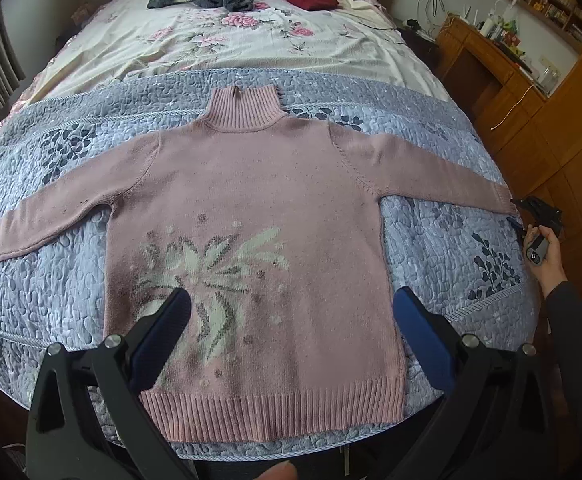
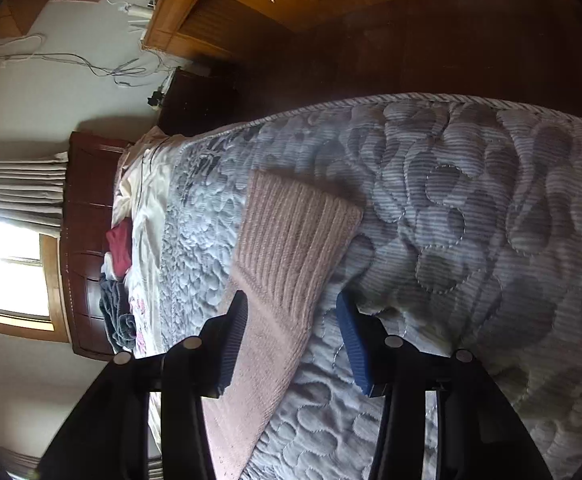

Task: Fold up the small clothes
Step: 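Reach the right tool to a sleeve cuff and close on it, then lift the sleeve with the right tool while the left tool takes the cuff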

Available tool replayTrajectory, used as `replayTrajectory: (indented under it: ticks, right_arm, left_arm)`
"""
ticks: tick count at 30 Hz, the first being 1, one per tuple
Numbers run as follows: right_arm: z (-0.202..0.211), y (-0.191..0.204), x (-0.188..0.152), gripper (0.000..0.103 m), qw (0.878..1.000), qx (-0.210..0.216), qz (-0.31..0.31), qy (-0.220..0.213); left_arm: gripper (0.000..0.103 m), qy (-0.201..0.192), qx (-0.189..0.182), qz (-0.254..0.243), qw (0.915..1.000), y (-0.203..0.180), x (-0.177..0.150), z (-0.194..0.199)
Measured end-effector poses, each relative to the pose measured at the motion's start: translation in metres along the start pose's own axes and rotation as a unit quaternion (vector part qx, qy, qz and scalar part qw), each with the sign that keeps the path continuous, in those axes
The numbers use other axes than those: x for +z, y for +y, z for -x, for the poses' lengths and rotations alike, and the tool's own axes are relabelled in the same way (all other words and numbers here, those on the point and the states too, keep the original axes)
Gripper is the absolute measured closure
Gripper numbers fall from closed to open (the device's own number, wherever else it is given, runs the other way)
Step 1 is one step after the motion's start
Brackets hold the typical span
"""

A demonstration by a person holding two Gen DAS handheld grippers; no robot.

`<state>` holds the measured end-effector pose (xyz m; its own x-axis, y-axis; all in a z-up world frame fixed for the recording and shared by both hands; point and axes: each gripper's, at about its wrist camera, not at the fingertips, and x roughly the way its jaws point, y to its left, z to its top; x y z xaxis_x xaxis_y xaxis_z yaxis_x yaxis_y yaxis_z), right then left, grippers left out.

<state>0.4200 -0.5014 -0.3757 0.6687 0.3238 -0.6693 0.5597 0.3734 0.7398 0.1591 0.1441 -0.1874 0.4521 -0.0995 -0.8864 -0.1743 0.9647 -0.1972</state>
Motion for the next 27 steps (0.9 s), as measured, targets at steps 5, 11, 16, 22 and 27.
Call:
replayTrajectory:
  ticks: [5, 11, 16, 22, 27]
  right_arm:
    - [-0.01, -0.002, 0.009, 0.056, 1.0, 0.008, 0.0, -0.01]
    - [-0.016, 0.011, 0.013, 0.083, 0.999, 0.009, 0.026, -0.018]
    - [-0.002, 0.057, -0.005, 0.096, 0.995, 0.018, 0.094, -0.031]
    - [0.027, 0.156, -0.067, 0.096, 0.971, 0.035, 0.234, -0.047]
    - [0.035, 0.237, -0.146, 0.096, 0.933, 0.035, 0.354, -0.049]
  left_arm:
    - [0.003, 0.011, -0.015, 0.011, 0.9998, 0.001, 0.006, -0.016]
    - [0.003, 0.022, -0.038, 0.043, 0.9981, 0.012, 0.01, -0.029]
    - [0.003, 0.027, -0.051, 0.074, 0.9956, 0.03, 0.013, -0.032]
    - [0.003, 0.025, -0.074, 0.108, 0.9911, 0.056, 0.028, -0.034]
    - [0.003, 0.009, -0.084, 0.111, 0.9902, 0.07, 0.044, -0.03]
